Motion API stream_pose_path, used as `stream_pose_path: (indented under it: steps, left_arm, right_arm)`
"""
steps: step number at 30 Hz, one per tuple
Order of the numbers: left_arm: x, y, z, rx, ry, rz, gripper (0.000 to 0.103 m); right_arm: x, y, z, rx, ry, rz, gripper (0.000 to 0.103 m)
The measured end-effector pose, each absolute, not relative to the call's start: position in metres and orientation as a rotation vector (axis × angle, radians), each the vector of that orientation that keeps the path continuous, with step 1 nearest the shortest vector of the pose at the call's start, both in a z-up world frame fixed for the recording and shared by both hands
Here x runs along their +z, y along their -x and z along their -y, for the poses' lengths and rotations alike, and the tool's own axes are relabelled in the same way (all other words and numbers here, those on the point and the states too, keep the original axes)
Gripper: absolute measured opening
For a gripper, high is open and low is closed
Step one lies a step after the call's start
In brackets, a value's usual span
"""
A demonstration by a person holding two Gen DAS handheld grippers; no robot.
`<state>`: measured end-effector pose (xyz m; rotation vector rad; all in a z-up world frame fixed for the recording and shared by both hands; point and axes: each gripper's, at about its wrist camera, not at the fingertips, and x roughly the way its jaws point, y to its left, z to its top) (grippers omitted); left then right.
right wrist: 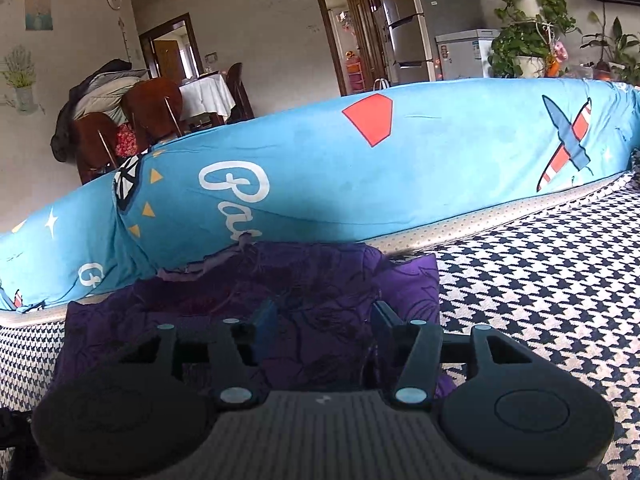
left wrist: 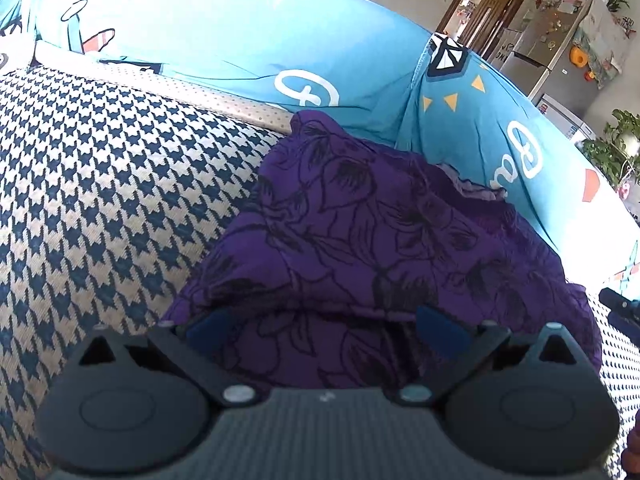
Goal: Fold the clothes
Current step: 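Fold the lifted edge over the jacket body and open the right gripper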
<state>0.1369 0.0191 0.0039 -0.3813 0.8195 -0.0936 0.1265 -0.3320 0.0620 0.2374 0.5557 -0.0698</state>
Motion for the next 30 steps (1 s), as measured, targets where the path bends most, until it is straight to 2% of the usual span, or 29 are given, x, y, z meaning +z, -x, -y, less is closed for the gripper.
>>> stream_pose_path:
  steps: [6, 17, 24, 30]
  left_arm:
    - [0.001, -0.139, -0.020, -0.061, 0.373, -0.831, 0.103]
    - [-0.008, -0.140, -0.021, 0.038, 0.307, -0.836, 0.103]
    - [-0.013, -0.141, -0.013, 0.072, 0.213, -0.850, 0.103]
    - [-0.017, -0.142, 0.000, 0.090, 0.124, -0.857, 0.103]
  right_arm:
    - [0.050, -0.130, 0.319, 0.023, -0.242, -0.621, 0.063]
    - [0.019, -0.136, 0.312, 0.021, -0.310, -0.731, 0.068]
    - [0.014, -0.133, 0.287, 0.021, -0.136, -0.734, 0.081]
    - [0.009, -0.130, 0.270, 0.009, -0.013, -0.728, 0.085]
